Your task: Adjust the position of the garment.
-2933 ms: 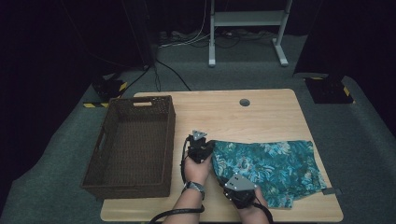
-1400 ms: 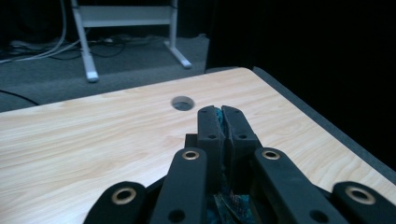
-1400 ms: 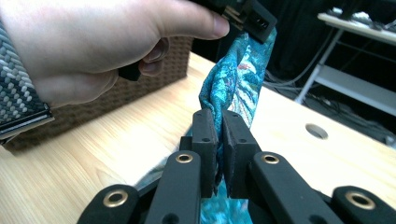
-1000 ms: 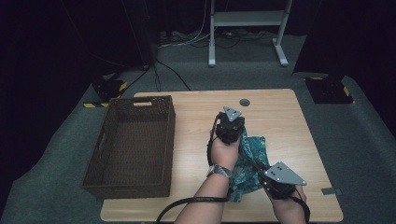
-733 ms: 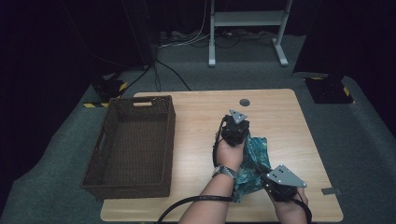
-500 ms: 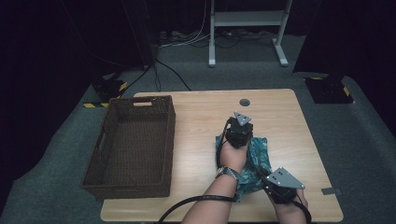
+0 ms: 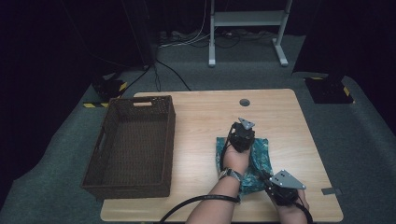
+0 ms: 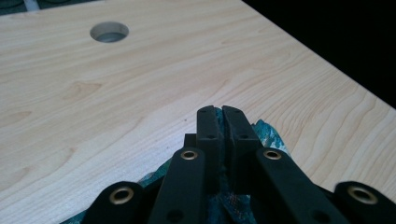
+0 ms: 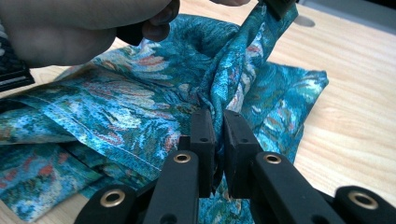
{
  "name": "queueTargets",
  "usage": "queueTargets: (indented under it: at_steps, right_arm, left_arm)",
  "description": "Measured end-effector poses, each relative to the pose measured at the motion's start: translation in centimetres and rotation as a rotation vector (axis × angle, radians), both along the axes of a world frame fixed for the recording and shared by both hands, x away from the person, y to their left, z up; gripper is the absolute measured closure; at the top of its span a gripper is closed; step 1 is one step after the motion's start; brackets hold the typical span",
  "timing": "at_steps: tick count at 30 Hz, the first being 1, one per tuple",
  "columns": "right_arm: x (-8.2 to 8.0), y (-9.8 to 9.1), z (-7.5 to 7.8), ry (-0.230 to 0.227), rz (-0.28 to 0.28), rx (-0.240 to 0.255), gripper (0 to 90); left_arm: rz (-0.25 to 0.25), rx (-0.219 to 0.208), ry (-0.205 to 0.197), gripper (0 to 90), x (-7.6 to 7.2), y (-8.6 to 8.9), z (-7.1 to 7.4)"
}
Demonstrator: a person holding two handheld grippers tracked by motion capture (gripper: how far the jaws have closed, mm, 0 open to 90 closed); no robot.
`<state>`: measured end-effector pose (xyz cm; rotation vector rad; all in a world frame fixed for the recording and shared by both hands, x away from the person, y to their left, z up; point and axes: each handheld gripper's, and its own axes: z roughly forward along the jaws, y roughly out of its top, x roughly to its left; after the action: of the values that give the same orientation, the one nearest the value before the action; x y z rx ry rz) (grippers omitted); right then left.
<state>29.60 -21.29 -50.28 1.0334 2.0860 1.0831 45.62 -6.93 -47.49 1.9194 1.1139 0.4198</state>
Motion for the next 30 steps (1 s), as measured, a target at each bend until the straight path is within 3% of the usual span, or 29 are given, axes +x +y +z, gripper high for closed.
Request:
queueTargets:
  at_steps: [6, 8, 14, 16, 17, 18, 19, 20, 21, 30]
  right_arm:
    - [0.1, -0.6, -0.8, 0.028, -0.01, 0.015, 82.6]
    - [0.1, -0.8, -1.0, 0.042, -0.009, 0.032, 81.9]
    - [0.1, -1.0, -1.1, 0.053, -0.005, 0.045, 78.6]
    - [0.0, -1.0, -1.0, 0.048, -0.006, 0.055, 72.5]
    - [0.0, -1.0, -1.0, 0.048, -0.006, 0.055, 72.5]
    - [0.0, -1.0, -0.8, 0.039, -0.021, 0.061, 60.6]
    - [0.0, -1.0, -0.8, 0.039, -0.021, 0.061, 60.6]
    - [0.0, -1.1, -0.8, 0.034, -0.035, 0.067, 54.8]
    - [0.0, -1.2, -0.6, 0.026, -0.051, 0.078, 51.3]
    - [0.3, -1.8, -0.4, 0.036, -0.069, 0.097, 41.6]
  left_arm:
    - [-0.019, 0.031, 0.03, 84.8, 0.3, -0.8, -0.8]
    - [-0.033, 0.034, 0.056, 83.5, 0.5, -1.0, -1.0]
    - [-0.051, 0.028, 0.059, 76.6, 0.6, -1.3, -0.6]
    - [-0.055, 0.021, 0.06, 67.1, 0.5, -1.4, -0.5]
    - [-0.053, 0.018, 0.063, 67.1, 0.5, -1.4, -0.4]
    - [-0.068, 0.02, 0.093, 56.4, 0.6, -1.5, -0.4]
    - [-0.068, 0.02, 0.093, 52.6, 0.6, -1.5, -0.4]
    - [-0.069, 0.03, 0.089, 52.6, 0.6, -1.5, -0.4]
    - [-0.06, 0.022, 0.081, 44.9, 0.5, -1.4, -0.3]
    - [-0.045, 0.021, 0.075, 37.9, -0.3, 1.0, 0.6]
